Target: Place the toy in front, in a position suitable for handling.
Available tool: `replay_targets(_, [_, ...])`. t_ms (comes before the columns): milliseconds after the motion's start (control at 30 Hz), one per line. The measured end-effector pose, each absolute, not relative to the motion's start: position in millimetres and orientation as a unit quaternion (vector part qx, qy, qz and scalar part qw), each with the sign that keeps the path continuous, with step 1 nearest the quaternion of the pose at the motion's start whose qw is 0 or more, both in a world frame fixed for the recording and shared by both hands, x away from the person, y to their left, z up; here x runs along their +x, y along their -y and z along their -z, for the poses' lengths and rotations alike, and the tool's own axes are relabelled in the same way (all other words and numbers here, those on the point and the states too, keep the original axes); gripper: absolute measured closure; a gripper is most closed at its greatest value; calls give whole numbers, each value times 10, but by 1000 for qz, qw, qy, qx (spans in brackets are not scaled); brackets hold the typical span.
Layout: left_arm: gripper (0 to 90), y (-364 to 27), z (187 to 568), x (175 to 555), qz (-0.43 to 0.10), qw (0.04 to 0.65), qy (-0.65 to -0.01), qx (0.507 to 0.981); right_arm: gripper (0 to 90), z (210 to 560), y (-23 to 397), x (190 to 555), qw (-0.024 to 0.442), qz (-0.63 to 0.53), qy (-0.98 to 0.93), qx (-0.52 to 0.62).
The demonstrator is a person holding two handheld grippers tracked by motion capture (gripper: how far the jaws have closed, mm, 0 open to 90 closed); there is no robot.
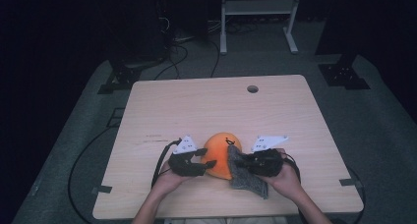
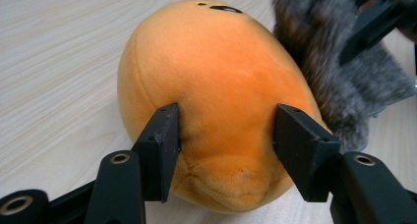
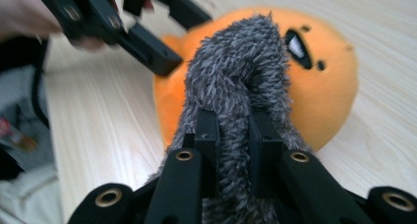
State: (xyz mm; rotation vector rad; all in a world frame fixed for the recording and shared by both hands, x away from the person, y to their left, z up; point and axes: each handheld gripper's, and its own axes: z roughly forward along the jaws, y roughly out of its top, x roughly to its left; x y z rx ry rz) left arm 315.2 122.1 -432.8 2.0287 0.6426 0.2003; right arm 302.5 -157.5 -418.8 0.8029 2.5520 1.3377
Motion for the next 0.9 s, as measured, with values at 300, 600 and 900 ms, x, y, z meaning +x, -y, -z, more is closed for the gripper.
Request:
replay_targets(300, [502, -1207, 4303, 3148, -66, 500, -252, 826, 774, 4204, 1641, 2996, 84, -435, -854, 273])
replay_targets(600, [511, -1242, 4315, 3159, -70, 496, -261, 825, 771, 4234, 1506, 2943, 52, -427, -873, 227])
replay_targets(900, [501, -1199, 4320, 3152, -77, 493, -260, 827, 770, 4204, 1348, 2837, 64, -424, -882, 195])
